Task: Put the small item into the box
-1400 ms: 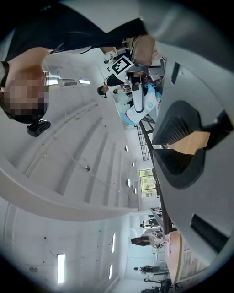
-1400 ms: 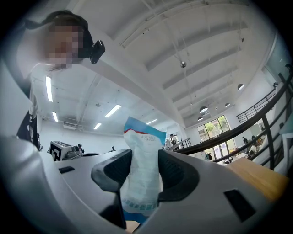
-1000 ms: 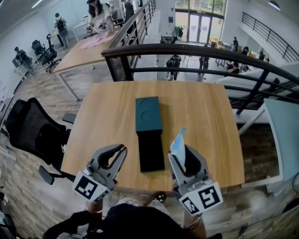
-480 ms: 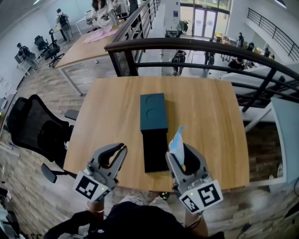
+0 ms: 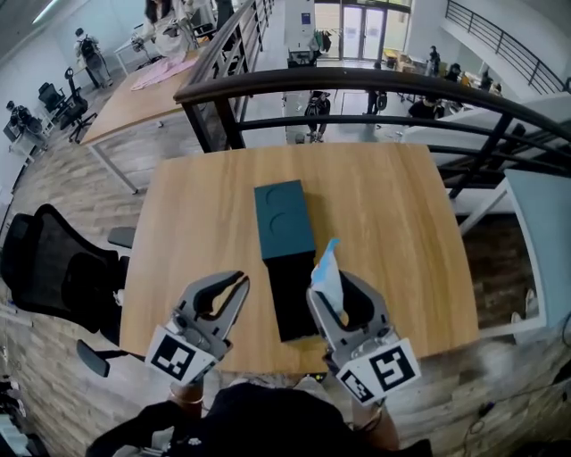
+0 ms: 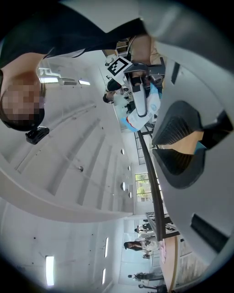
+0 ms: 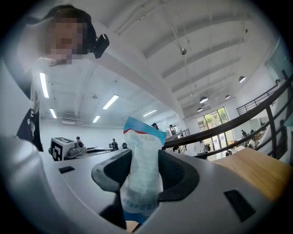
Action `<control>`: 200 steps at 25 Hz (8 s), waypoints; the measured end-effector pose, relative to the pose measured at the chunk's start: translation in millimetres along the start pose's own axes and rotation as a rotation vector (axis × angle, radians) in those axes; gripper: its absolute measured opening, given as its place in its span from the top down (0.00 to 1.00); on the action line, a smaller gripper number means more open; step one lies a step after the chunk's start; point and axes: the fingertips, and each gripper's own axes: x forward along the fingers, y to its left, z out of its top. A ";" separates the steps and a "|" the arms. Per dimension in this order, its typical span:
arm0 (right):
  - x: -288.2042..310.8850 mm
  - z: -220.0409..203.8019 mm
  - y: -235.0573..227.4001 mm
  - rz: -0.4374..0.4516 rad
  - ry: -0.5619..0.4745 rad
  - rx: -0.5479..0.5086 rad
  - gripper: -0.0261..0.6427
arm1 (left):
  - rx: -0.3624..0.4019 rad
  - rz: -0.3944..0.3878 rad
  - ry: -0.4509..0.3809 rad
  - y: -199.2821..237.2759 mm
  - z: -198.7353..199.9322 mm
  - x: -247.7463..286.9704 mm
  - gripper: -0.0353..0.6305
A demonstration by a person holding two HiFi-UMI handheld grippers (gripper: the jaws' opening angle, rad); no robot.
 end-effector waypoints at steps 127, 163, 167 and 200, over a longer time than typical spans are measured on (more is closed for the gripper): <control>98.3 -321.4 -55.3 -0.243 0.874 0.124 0.65 | -0.233 0.001 0.095 103.1 -143.2 21.8 0.89; 89.5 -299.2 -47.4 -0.233 0.819 0.118 0.57 | -0.199 0.004 0.084 86.7 -120.4 10.0 0.89; 86.9 -297.9 -45.3 -0.226 0.820 0.113 0.56 | -0.196 0.005 0.081 83.1 -118.2 8.0 0.89; 63.2 -118.2 -51.1 -0.215 0.311 0.097 0.91 | -0.094 0.025 0.061 45.5 -67.7 8.1 0.90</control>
